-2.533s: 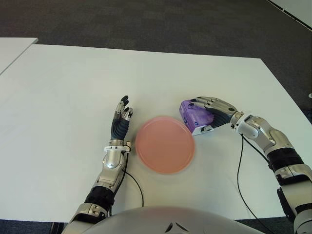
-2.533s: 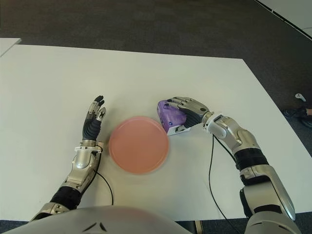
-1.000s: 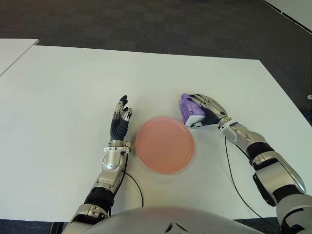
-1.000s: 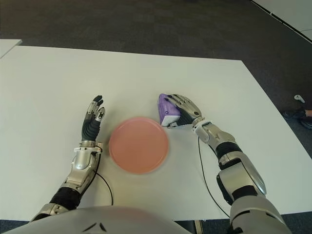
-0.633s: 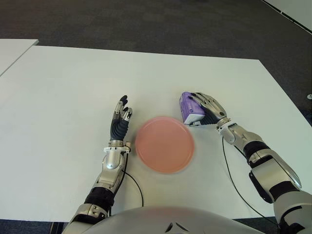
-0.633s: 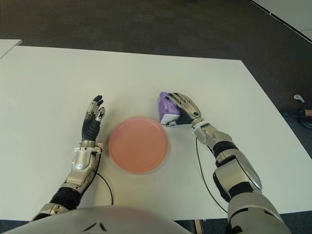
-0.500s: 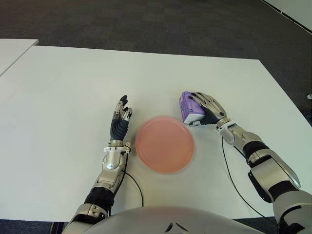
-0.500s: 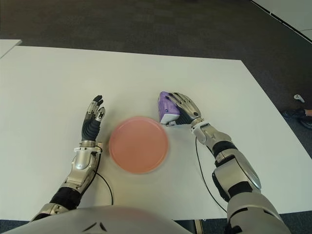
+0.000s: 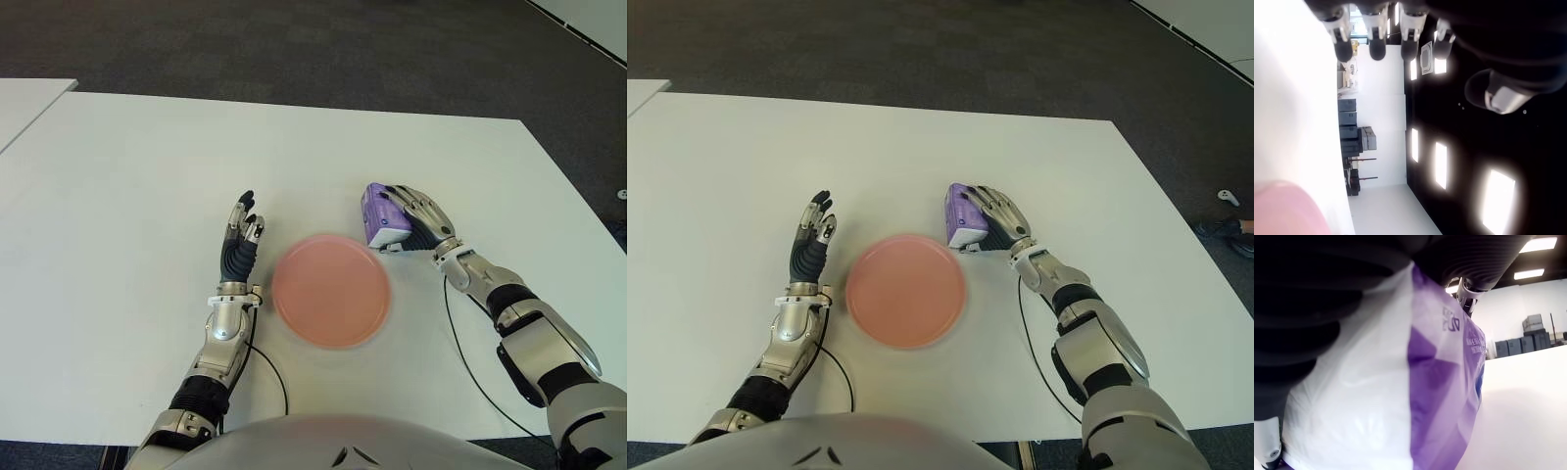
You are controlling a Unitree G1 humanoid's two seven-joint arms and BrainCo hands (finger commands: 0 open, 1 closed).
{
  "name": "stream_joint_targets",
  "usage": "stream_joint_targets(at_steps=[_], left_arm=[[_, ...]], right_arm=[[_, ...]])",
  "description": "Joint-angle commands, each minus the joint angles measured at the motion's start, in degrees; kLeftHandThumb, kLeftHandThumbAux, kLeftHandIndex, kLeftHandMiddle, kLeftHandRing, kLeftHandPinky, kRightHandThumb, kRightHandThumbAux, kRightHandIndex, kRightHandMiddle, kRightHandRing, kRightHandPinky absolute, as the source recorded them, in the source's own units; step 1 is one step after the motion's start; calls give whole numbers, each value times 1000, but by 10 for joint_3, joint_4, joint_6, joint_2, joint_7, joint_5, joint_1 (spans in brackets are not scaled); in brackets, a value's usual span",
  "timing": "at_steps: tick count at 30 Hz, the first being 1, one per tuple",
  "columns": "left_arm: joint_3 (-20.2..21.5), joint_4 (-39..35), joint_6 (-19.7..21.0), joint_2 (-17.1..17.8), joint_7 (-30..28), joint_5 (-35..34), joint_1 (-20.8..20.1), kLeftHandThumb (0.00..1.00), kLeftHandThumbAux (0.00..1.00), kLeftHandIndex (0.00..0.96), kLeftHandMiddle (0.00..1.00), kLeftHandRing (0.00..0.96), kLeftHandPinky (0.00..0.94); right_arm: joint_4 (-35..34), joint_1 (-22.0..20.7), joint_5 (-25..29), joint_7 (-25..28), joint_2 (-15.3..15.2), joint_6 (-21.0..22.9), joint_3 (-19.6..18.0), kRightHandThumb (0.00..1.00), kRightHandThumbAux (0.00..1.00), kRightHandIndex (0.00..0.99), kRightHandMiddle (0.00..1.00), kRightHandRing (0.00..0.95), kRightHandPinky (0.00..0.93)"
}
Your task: Put the tissue paper into the plate.
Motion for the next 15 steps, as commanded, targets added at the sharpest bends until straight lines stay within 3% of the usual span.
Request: stream_joint_targets(at_steps=[1, 4, 5, 8, 9, 12, 15], left_arm=[[8, 98, -7, 38, 6, 37, 122, 0, 396, 0, 0, 0, 0], [8, 98, -6, 38, 8, 39, 122, 0, 401, 0, 0, 0, 0], [8, 97, -6, 39, 10, 41, 122, 0, 404, 0, 0, 0, 0], [7, 96, -4, 40, 16, 47, 122, 0, 409, 0, 0, 0, 0], [7, 96, -4, 40, 17, 48, 122, 0, 409, 0, 0, 0, 0], [6, 94, -2, 40, 21, 50, 123, 0, 412, 0, 0, 0, 0], [5, 93, -1, 40, 24, 52, 123, 0, 412, 0, 0, 0, 0]], right_arm=[[38, 69, -26, 48, 37, 34, 38, 231, 667, 3, 39, 17, 52], [38, 70, -19, 47, 38, 30, 35, 304, 628, 62, 108, 115, 182], [37, 71, -18, 37, 39, 31, 33, 377, 602, 166, 258, 266, 324], [37, 76, -21, -15, 47, 42, 33, 607, 670, 346, 527, 533, 590], [39, 79, -24, -36, 52, 50, 34, 631, 676, 365, 560, 566, 625], [44, 84, -30, -78, 65, 65, 39, 794, 674, 399, 527, 696, 742], [46, 85, -32, -98, 68, 70, 44, 834, 675, 405, 519, 743, 772]])
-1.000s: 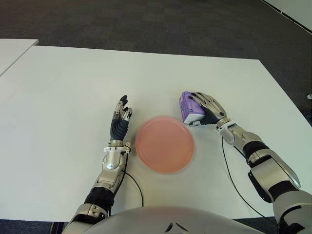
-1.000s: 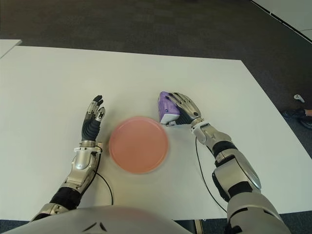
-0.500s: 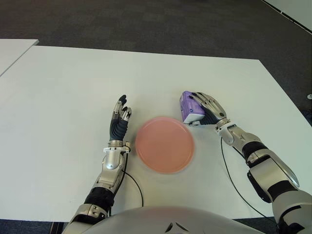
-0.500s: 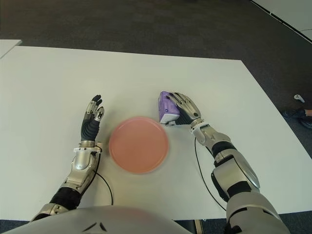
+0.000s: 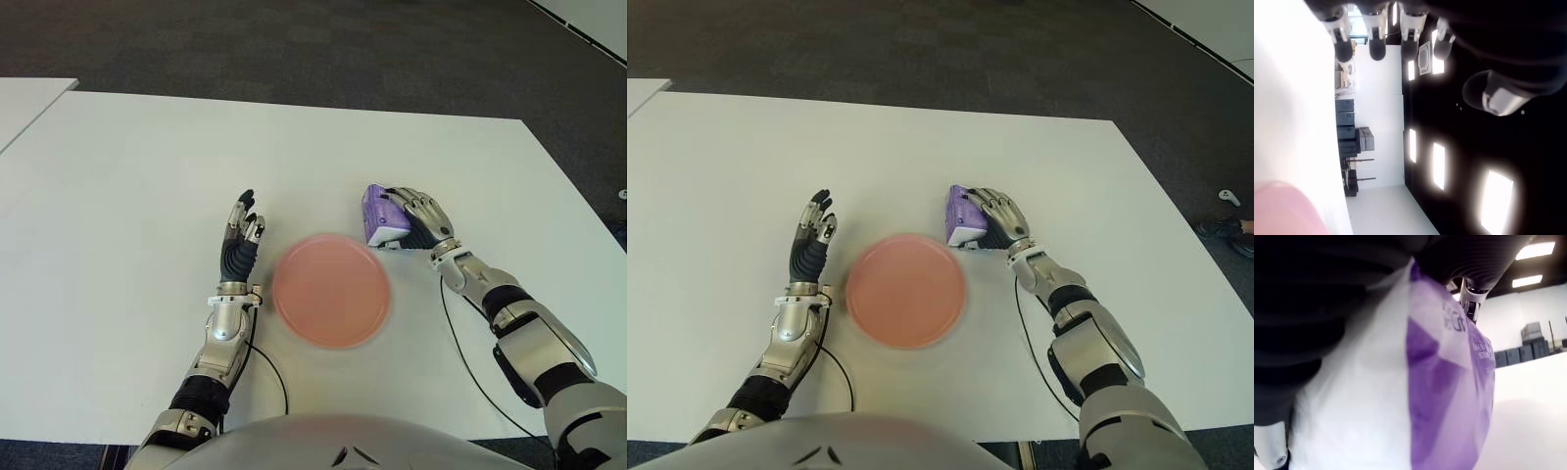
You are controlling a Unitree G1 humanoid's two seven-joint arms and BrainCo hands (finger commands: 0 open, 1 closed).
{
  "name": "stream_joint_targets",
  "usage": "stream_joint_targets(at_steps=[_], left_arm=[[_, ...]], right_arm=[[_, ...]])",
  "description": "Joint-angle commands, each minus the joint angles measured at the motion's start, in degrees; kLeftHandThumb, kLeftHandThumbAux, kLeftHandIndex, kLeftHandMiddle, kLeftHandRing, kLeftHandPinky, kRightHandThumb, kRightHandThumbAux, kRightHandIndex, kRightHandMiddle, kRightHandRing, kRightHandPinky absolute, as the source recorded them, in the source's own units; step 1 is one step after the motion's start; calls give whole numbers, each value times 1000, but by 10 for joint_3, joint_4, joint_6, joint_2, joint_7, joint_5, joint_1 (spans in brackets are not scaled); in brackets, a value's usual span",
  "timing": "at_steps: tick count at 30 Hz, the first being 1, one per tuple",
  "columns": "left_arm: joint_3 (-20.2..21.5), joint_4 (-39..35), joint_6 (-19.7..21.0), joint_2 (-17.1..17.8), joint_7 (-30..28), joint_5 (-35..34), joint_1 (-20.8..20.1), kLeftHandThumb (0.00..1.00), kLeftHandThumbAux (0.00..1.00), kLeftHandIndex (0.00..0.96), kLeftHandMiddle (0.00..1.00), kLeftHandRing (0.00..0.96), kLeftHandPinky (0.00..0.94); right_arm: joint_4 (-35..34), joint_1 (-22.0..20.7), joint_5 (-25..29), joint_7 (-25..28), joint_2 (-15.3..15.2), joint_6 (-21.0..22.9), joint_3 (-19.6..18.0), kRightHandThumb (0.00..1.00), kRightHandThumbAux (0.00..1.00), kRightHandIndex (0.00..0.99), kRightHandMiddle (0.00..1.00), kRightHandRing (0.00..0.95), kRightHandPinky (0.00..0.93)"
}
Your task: Put the tissue paper into the plate.
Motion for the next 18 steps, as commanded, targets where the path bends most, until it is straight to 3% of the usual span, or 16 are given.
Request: stream_joint_targets(at_steps=[1, 4, 10, 18], left_arm=[[5, 92, 5, 41, 17, 52, 123, 0, 412, 0, 0, 0, 0], [4, 91, 6, 41, 19, 52, 124, 0, 405, 0, 0, 0, 0], [5, 91, 10, 41, 14, 47, 123, 0, 401, 0, 0, 0, 0], [5, 96, 9, 40, 16, 47, 121, 0, 401, 0, 0, 0, 0]], right_arm=[[42, 71, -41, -18, 44, 40, 44, 838, 675, 406, 518, 747, 775], [40, 70, -47, -37, 46, 43, 52, 849, 675, 405, 520, 773, 795], [33, 63, -66, -79, 44, 57, 73, 854, 677, 404, 512, 764, 682], [31, 56, -76, -130, 49, 97, 94, 854, 677, 401, 521, 788, 768]])
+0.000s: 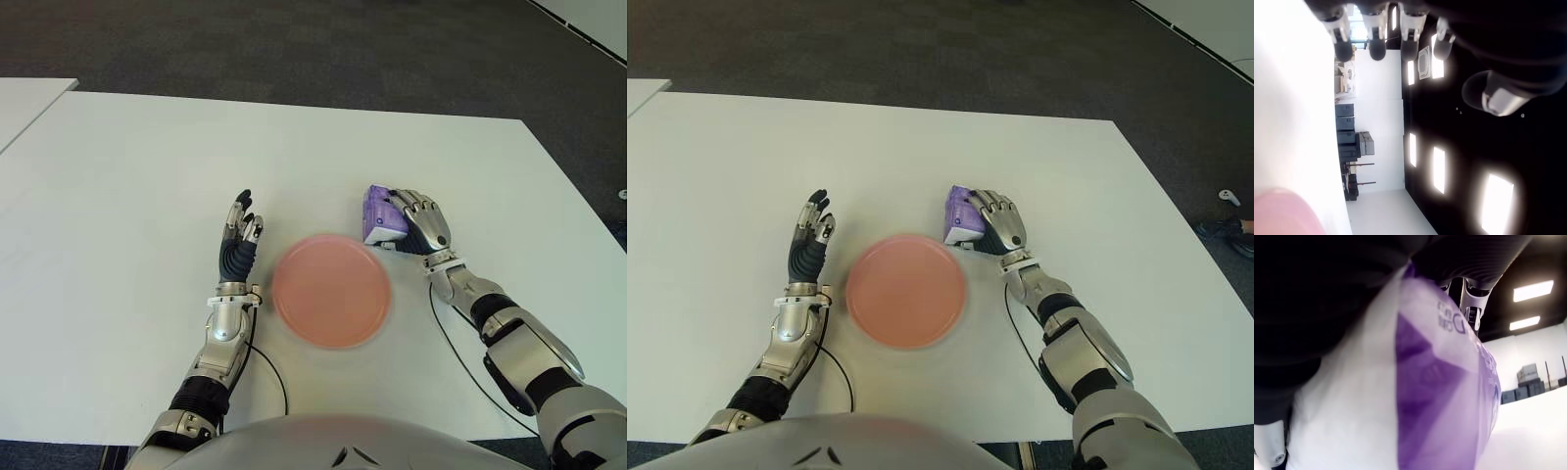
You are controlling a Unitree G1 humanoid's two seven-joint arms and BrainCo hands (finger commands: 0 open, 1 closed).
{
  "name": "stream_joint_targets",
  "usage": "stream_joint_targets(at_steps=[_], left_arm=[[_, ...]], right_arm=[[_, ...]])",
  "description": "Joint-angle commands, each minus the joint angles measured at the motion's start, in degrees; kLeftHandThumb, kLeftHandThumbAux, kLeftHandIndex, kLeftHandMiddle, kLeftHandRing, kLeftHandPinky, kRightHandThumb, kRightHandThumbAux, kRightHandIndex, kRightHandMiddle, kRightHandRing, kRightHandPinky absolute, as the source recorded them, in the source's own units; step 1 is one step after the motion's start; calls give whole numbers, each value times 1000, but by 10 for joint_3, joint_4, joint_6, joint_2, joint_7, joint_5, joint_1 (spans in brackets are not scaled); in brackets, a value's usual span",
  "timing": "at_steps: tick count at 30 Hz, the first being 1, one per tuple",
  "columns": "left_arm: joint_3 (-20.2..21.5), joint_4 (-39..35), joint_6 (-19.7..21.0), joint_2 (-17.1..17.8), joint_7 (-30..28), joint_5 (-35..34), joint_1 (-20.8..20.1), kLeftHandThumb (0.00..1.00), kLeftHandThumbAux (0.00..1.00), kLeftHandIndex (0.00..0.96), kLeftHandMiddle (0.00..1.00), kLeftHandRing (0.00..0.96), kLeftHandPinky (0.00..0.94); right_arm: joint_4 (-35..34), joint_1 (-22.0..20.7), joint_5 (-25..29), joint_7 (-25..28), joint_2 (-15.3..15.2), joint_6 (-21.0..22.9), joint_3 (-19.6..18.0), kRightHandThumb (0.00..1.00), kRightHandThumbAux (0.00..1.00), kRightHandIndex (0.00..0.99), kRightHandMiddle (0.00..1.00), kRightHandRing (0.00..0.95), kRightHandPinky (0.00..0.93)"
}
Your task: Put the tissue paper into the plate.
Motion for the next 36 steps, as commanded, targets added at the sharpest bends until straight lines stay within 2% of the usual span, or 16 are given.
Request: stream_joint_targets(at_steps=[1, 3, 11, 26, 33, 36], left_arm=[[5, 99, 9, 39, 8, 44, 120, 0, 401, 0, 0, 0, 0], [5, 101, 8, 39, 9, 45, 119, 0, 401, 0, 0, 0, 0], [5, 102, 8, 35, -4, 34, 115, 0, 394, 0, 0, 0, 0], [5, 102, 7, 35, -7, 32, 110, 0, 395, 0, 0, 0, 0], [4, 99, 9, 36, -7, 34, 109, 0, 378, 0, 0, 0, 0], [3, 97, 16, 36, -11, 32, 110, 0, 374, 0, 0, 0, 0]], right_arm=[[26, 50, -56, -1, 35, 47, 51, 854, 677, 401, 525, 799, 785], [27, 50, -56, -18, 36, 52, 53, 854, 677, 400, 531, 820, 811], [28, 40, -53, -33, 39, 59, 58, 855, 677, 400, 540, 852, 839], [22, 25, -52, -55, 38, 72, 62, 855, 677, 401, 541, 858, 834], [-10, -7, -37, -72, 13, 43, 39, 855, 677, 402, 540, 861, 843], [-45, -15, -29, -75, -5, 31, 22, 855, 677, 402, 541, 862, 846]])
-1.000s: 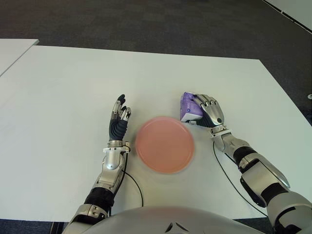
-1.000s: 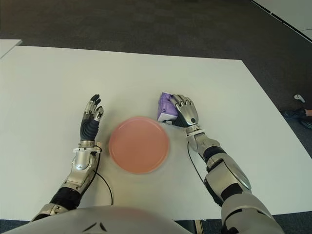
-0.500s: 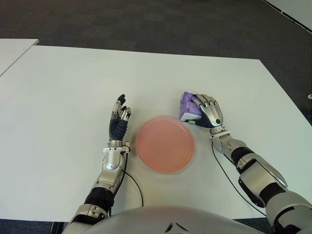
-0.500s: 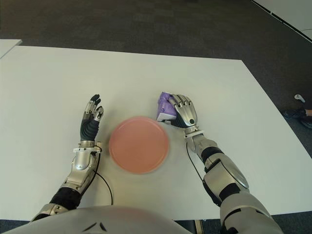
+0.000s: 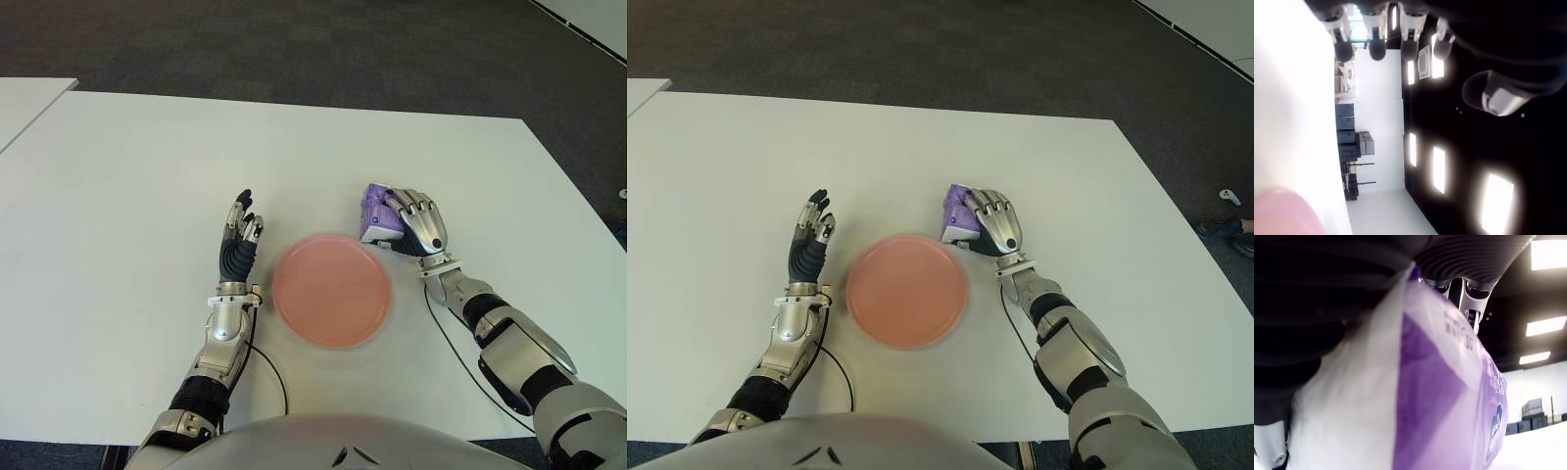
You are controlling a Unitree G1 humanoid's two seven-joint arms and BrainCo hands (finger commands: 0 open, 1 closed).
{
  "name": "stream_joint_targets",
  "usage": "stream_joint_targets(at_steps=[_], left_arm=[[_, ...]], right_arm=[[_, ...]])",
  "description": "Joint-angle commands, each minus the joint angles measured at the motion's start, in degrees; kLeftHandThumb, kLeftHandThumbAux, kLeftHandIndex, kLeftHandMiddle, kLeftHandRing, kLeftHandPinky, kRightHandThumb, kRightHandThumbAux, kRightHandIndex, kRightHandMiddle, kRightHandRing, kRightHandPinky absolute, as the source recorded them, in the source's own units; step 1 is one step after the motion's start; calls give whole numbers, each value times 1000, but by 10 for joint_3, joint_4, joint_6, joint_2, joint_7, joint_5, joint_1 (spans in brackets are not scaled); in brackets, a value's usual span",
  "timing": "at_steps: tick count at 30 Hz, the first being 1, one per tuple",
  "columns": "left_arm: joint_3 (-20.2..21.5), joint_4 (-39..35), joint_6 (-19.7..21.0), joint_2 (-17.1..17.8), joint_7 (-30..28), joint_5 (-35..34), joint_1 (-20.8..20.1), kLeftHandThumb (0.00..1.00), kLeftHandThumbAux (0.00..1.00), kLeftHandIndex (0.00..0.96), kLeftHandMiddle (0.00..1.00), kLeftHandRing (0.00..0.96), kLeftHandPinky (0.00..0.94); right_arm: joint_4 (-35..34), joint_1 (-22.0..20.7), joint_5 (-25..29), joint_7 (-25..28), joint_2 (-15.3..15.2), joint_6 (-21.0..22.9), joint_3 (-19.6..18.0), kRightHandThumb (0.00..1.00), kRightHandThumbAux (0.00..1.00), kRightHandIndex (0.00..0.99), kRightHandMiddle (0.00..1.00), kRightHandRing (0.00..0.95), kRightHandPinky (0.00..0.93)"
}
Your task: Put the tissue paper into the plate.
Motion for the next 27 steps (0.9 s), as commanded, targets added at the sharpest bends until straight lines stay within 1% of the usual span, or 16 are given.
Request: stream_joint_targets(at_steps=[1, 2, 6, 7, 11, 13, 16, 19, 22, 27], left_arm=[[3, 96, 18, 36, -12, 31, 110, 0, 372, 0, 0, 0, 0], [3, 96, 19, 35, -12, 30, 110, 0, 371, 0, 0, 0, 0], [4, 96, 26, 36, -17, 26, 108, 0, 368, 0, 0, 0, 0], [4, 95, 27, 35, -17, 26, 108, 0, 368, 0, 0, 0, 0], [4, 89, 37, 34, -19, 24, 107, 0, 365, 0, 0, 0, 0], [5, 88, 38, 33, -19, 24, 106, 0, 363, 0, 0, 0, 0], [5, 87, 40, 33, -16, 26, 106, 0, 363, 0, 0, 0, 0], [4, 86, 43, 33, -17, 27, 104, 0, 362, 0, 0, 0, 0], [3, 83, 41, 32, -20, 24, 104, 0, 362, 0, 0, 0, 0], [3, 80, 40, 30, -23, 23, 105, 0, 364, 0, 0, 0, 0]], right_arm=[[-52, -9, -8, 9, -23, -22, -15, 855, 677, 403, 541, 863, 846], [-63, -9, -5, 10, -28, -25, -20, 856, 677, 403, 541, 863, 846], [-164, 0, 18, 32, -57, -42, -63, 856, 677, 403, 541, 864, 847], [-178, 4, 19, 38, -60, -41, -70, 856, 677, 403, 541, 865, 847], [-279, 25, 37, 86, -76, -23, -114, 856, 676, 404, 541, 867, 847], [-303, 33, 38, 100, -78, -17, -129, 856, 676, 405, 541, 869, 848], [-312, 37, 35, 111, -78, -13, -145, 857, 675, 405, 541, 873, 852], [-294, 14, 37, 121, -67, -15, -157, 857, 675, 406, 541, 875, 848], [-297, -4, 48, 138, -55, -21, -174, 857, 675, 406, 541, 873, 844], [-317, -1, 59, 158, -48, -26, -197, 857, 674, 405, 541, 870, 842]])
